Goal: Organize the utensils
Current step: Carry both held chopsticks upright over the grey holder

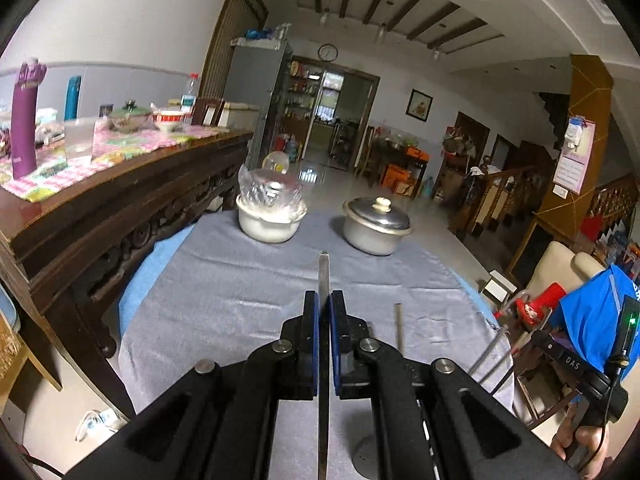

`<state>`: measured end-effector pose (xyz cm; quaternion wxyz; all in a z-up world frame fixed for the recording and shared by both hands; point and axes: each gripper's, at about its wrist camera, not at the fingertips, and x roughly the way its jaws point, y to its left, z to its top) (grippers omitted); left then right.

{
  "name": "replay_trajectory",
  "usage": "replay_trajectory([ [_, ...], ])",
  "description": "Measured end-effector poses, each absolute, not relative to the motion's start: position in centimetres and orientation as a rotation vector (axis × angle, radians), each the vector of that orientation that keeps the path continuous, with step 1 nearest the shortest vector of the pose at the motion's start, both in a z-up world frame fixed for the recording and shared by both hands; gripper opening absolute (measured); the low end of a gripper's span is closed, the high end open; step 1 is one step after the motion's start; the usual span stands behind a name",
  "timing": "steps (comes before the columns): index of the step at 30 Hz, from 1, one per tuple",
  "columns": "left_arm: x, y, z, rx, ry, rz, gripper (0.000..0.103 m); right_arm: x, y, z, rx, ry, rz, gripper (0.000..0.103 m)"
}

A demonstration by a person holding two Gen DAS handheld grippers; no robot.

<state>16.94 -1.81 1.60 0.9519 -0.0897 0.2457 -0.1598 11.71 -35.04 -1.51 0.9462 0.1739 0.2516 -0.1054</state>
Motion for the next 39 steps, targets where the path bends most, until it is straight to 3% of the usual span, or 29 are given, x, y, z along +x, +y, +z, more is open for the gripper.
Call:
replay_trajectory([
  [39, 11.8, -0.9, 3.4, -0.224, 0.458, -0.276, 0.005, 5.9, -31.2, 2.8, 0.312, 0.382, -0.156, 0.007],
])
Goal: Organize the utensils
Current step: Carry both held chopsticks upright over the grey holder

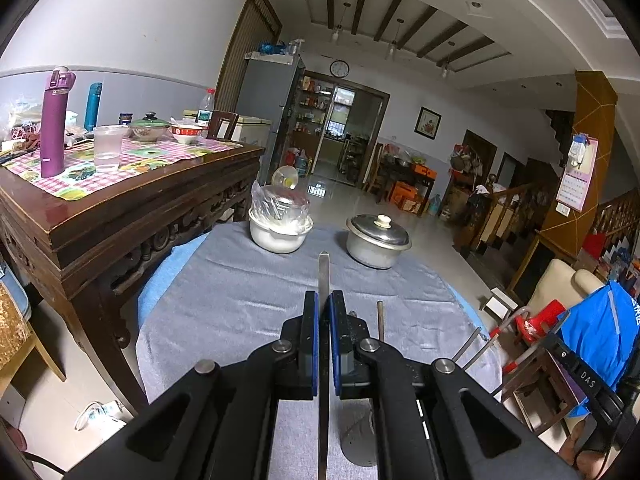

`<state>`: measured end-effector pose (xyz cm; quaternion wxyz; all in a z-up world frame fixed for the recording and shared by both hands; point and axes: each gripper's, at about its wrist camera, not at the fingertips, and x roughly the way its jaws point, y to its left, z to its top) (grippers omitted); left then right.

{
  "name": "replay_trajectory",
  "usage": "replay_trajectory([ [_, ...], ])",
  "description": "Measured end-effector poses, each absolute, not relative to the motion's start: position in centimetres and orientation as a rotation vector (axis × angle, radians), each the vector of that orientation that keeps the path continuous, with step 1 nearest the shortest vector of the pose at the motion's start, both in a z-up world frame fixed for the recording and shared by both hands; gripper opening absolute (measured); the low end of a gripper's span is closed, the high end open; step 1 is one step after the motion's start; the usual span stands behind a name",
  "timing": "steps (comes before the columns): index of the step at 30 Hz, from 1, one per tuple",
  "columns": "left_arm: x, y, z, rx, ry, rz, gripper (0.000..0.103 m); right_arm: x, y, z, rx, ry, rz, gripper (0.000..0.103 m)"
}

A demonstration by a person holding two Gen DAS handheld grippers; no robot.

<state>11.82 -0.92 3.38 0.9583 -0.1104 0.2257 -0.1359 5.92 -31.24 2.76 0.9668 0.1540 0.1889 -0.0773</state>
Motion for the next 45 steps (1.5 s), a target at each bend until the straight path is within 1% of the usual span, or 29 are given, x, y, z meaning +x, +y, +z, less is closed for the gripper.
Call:
replay_trajectory([
  [39, 8.8, -1.7, 6.7, -0.22, 0.332, -0.263, 0.005, 1.0, -28.5, 7.9, 0.264, 0.244, -0.037, 0.007],
  [45, 8.2, -1.8, 7.2, -0.228, 0.287, -0.273, 0.005, 0.8, -28.1, 8.2, 0.266, 0.231, -0.025, 0.007],
])
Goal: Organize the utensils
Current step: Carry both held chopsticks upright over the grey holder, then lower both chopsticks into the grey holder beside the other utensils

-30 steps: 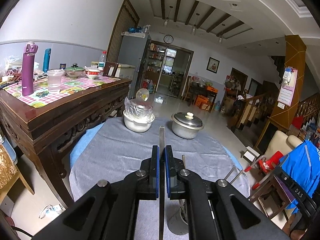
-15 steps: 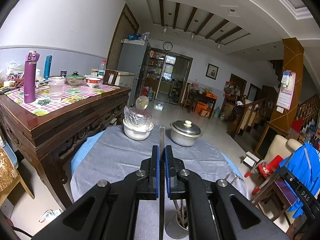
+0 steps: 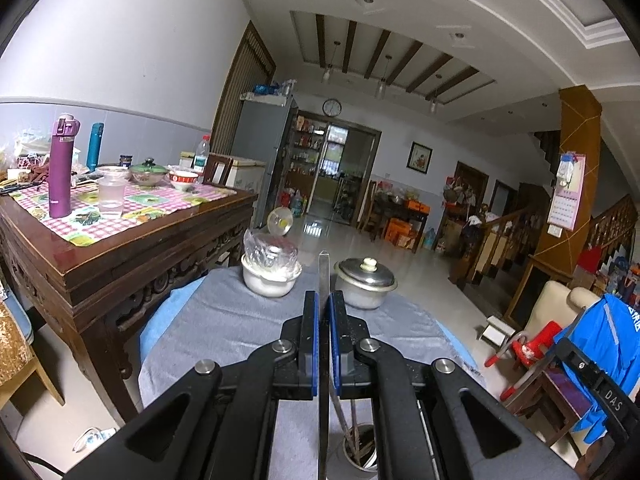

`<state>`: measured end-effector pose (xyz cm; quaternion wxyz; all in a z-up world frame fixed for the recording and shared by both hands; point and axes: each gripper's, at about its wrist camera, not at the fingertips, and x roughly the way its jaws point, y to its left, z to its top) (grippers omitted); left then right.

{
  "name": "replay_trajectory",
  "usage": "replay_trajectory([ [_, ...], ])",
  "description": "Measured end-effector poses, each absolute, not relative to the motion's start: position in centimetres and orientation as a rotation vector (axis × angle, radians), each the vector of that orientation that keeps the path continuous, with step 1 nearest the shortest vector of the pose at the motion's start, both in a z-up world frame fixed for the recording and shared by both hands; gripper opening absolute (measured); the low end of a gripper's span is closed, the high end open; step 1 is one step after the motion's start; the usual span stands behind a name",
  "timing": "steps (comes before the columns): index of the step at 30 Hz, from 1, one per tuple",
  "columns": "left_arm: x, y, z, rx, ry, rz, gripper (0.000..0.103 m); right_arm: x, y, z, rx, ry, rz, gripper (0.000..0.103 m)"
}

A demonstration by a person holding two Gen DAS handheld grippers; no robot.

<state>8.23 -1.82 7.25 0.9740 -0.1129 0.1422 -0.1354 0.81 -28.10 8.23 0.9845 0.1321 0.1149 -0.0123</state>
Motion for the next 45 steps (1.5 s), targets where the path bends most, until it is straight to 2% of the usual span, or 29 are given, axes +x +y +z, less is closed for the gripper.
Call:
replay_trajectory([
  [24, 8.0, -2.7, 8.3, -0.271, 0.14, -0.324, 0.005, 1.8, -27.2, 7.7, 0.307, 0.22, 0.016, 0.007],
  [45, 9.9, -5.1, 7.2, -0.287, 0.108, -0.293, 0.005, 3.8, -26.3, 6.5, 0.289, 0.244, 0.0, 0.007],
])
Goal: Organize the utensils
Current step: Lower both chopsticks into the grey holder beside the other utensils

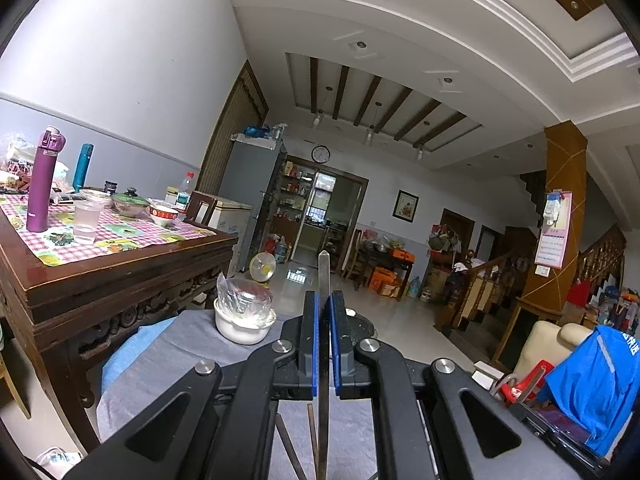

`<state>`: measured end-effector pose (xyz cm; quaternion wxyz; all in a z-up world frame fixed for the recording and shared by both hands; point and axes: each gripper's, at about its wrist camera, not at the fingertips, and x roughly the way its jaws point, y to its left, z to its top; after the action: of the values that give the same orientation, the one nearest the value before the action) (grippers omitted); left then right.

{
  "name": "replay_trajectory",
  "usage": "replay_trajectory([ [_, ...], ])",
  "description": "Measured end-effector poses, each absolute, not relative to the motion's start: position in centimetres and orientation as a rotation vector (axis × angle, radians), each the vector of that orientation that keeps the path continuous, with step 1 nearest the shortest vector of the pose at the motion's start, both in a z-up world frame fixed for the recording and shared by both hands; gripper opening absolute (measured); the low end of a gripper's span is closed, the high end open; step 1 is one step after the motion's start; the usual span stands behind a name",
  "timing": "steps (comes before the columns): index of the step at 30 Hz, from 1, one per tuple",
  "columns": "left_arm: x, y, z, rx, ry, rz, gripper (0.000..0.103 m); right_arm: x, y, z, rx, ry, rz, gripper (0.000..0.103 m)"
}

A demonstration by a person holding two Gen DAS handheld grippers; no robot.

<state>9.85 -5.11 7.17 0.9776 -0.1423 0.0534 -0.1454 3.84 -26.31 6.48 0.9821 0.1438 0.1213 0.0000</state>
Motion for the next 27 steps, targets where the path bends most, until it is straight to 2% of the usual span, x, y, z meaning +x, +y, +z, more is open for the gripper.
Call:
replay_trajectory([
  [27, 12.8, -8.5, 5.2, -0.226, 0.185, -0.295, 0.005, 5.8, -26.9, 4.2, 0.318, 0.298, -0.023, 0.007],
])
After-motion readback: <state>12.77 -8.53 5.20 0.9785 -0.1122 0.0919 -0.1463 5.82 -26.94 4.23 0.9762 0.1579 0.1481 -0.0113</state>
